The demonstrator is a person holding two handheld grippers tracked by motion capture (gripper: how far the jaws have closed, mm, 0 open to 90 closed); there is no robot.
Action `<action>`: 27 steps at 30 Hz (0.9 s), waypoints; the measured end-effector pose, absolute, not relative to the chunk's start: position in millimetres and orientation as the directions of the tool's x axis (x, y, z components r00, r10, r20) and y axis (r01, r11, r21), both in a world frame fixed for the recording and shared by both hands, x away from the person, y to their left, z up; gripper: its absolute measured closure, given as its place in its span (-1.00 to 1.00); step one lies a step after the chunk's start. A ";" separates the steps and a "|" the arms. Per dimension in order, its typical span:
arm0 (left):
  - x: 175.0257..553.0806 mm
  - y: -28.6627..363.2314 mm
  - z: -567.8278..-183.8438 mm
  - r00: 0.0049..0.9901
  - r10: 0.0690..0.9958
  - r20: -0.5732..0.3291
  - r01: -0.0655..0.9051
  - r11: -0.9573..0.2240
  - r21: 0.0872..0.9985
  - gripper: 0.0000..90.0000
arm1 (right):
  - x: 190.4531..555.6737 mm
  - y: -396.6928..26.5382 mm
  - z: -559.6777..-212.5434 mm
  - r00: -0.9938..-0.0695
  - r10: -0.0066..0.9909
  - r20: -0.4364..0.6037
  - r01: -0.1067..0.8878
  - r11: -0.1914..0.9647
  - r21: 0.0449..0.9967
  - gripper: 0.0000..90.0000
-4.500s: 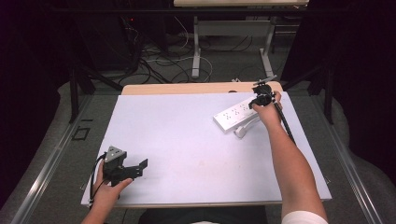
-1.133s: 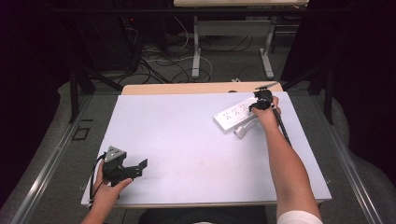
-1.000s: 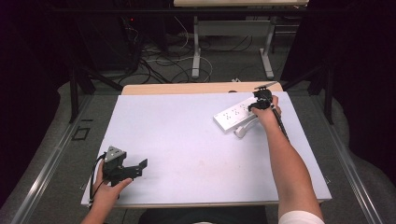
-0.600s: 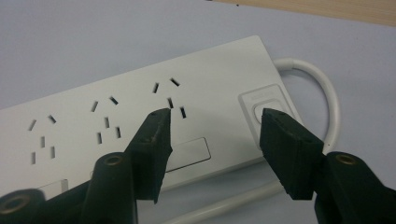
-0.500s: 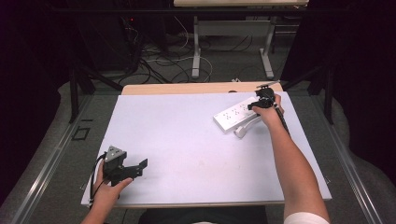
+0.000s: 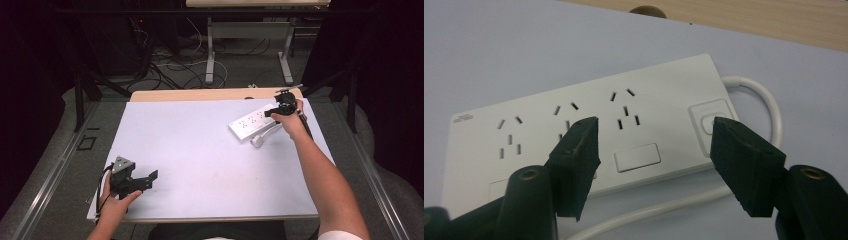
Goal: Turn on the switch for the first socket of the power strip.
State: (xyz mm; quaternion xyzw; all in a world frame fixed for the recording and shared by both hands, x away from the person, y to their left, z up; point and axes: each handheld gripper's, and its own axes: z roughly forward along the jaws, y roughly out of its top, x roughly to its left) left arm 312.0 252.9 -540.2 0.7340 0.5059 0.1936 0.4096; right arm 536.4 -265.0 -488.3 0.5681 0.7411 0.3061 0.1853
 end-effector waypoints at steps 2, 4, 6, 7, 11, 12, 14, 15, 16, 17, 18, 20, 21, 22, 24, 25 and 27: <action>312.0 252.9 -540.2 0.413 0.901 -0.130 0.584 -0.152 0.797 -0.85 | 532.9 -263.5 -484.4 -0.297 0.952 0.068 0.725 0.179 0.666 -0.31; 311.9 253.0 -540.1 0.412 0.902 -0.131 0.586 -0.152 0.796 -0.85 | 529.0 -261.9 -480.1 -0.317 0.946 0.063 0.711 0.193 0.676 -0.41; 311.9 253.0 -540.0 0.412 0.902 -0.131 0.585 -0.152 0.797 -0.86 | 524.5 -260.1 -475.5 -0.333 0.940 0.068 0.704 0.201 0.681 -0.41; 311.8 253.1 -540.0 0.412 0.902 -0.131 0.585 -0.152 0.797 -0.86 | 521.6 -259.1 -472.9 -0.340 0.938 0.060 0.699 0.210 0.684 -0.43; 311.6 253.1 -539.8 0.412 0.902 -0.130 0.585 -0.152 0.797 -0.86 | 513.2 -258.0 -467.7 -0.358 0.933 0.044 0.688 0.231 0.688 -0.58; 311.6 253.1 -539.8 0.412 0.902 -0.130 0.585 -0.152 0.797 -0.86 | 511.2 -257.3 -466.7 -0.347 0.937 0.044 0.682 0.220 0.698 -0.64; 311.6 252.9 -539.9 0.412 0.902 -0.130 0.584 -0.152 0.797 -0.86 | 506.9 -257.9 -463.0 -0.346 0.937 0.047 0.677 0.215 0.704 -0.65; 311.5 252.9 -539.9 0.412 0.902 -0.129 0.584 -0.152 0.797 -0.86 | 505.2 -258.5 -460.9 -0.346 0.937 0.054 0.675 0.208 0.708 -0.66; 311.5 252.9 -539.8 0.412 0.902 -0.129 0.584 -0.153 0.797 -0.86 | 504.1 -259.2 -459.4 -0.349 0.935 0.055 0.671 0.209 0.711 -0.66; 311.4 252.9 -539.7 0.412 0.902 -0.129 0.584 -0.153 0.797 -0.86 | 501.9 -259.4 -457.0 -0.343 0.937 0.060 0.670 0.199 0.715 -0.67; 311.4 253.0 -539.7 0.413 0.902 -0.128 0.583 -0.154 0.798 -0.86 | 500.1 -259.9 -455.2 -0.342 0.938 0.064 0.667 0.194 0.719 -0.68; 311.2 253.0 -539.8 0.412 0.902 -0.127 0.581 -0.153 0.799 -0.86 | 493.2 -262.1 -449.5 -0.332 0.940 0.074 0.657 0.174 0.733 -0.76; 311.2 253.1 -539.8 0.412 0.902 -0.127 0.580 -0.152 0.800 -0.86 | 493.2 -262.1 -449.5 -0.332 0.940 0.074 0.657 0.174 0.733 -0.76; 311.2 253.2 -539.9 0.412 0.902 -0.127 0.580 -0.152 0.800 -0.85 | 491.4 -262.8 -448.7 -0.332 0.940 0.080 0.654 0.168 0.737 -0.79; 311.2 252.5 -540.9 0.406 0.905 -0.125 0.570 -0.144 0.809 -0.86 | 486.2 -264.3 -446.7 -0.328 0.940 0.090 0.650 0.156 0.744 -0.83; 311.0 252.8 -540.4 0.409 0.904 -0.124 0.575 -0.150 0.804 -0.86 | 482.8 -265.3 -446.0 -0.334 0.938 0.091 0.644 0.156 0.749 -0.84; 310.7 252.3 -540.4 0.408 0.905 -0.122 0.576 -0.151 0.803 -0.86 | 478.1 -266.9 -445.0 -0.347 0.934 0.082 0.634 0.169 0.754 -0.90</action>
